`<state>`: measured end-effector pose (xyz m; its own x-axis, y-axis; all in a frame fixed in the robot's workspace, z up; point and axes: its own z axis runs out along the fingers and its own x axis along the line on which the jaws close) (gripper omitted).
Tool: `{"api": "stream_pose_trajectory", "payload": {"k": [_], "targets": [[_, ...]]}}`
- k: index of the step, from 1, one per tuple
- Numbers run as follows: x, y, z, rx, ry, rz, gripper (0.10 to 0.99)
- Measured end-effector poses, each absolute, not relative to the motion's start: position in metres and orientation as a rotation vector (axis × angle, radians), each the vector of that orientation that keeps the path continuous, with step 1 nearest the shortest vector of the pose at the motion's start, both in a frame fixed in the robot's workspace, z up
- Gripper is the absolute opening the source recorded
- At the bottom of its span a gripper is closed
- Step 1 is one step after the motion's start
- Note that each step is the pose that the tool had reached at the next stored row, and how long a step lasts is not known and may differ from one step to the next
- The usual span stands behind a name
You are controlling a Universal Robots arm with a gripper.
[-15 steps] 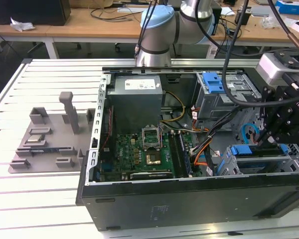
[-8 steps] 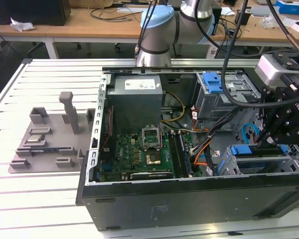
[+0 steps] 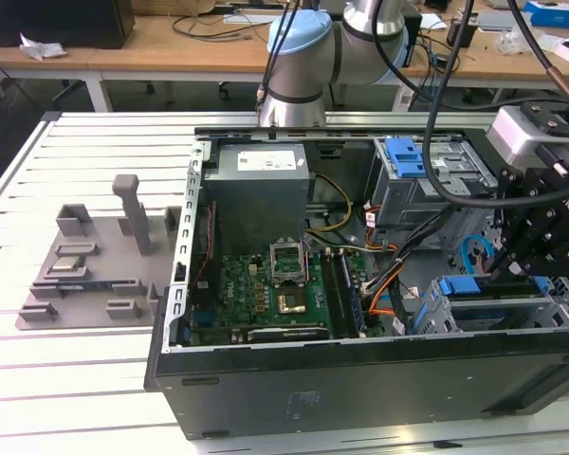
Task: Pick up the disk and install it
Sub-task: 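Insert the second disk wire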
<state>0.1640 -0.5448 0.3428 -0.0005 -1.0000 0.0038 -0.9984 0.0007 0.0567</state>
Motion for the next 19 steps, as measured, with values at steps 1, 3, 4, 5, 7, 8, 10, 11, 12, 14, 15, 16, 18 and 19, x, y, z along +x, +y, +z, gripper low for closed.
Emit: {"api": "stream_pose_trajectory", "payload": {"k": [1,3,4,5,7,8,10,11,12,14,15,16,18,19], "targets": [[0.164,-0.545,0.343,2.190,-2.191,-0.058,0.161],[0.164,-0.545,0.343,2.190,-2.191,-0.058,0.161],[0.164,-0.545,0.342,2.190,-2.192,-0.059,0.161],[0.164,-0.545,0.341,2.190,-2.192,-0.058,0.161],[0.164,-0.545,0.340,2.190,-2.191,-0.058,0.161],[0.164,-0.545,0.340,2.190,-2.191,-0.058,0.161],[0.164,-0.545,0.340,2.190,-2.192,-0.058,0.161],[0.164,-0.545,0.340,2.190,-2.192,-0.058,0.173],[0.164,-0.545,0.340,2.190,-2.192,-0.058,0.239],[0.164,-0.545,0.350,2.190,-2.192,-0.058,0.239],[0.164,-0.544,0.353,2.191,-2.192,-0.057,0.239],[0.164,-0.544,0.358,2.191,-2.192,-0.057,0.239],[0.164,-0.543,0.363,2.191,-2.192,-0.057,0.224],[0.164,-0.542,0.366,2.191,-2.192,-0.057,0.157]]}}
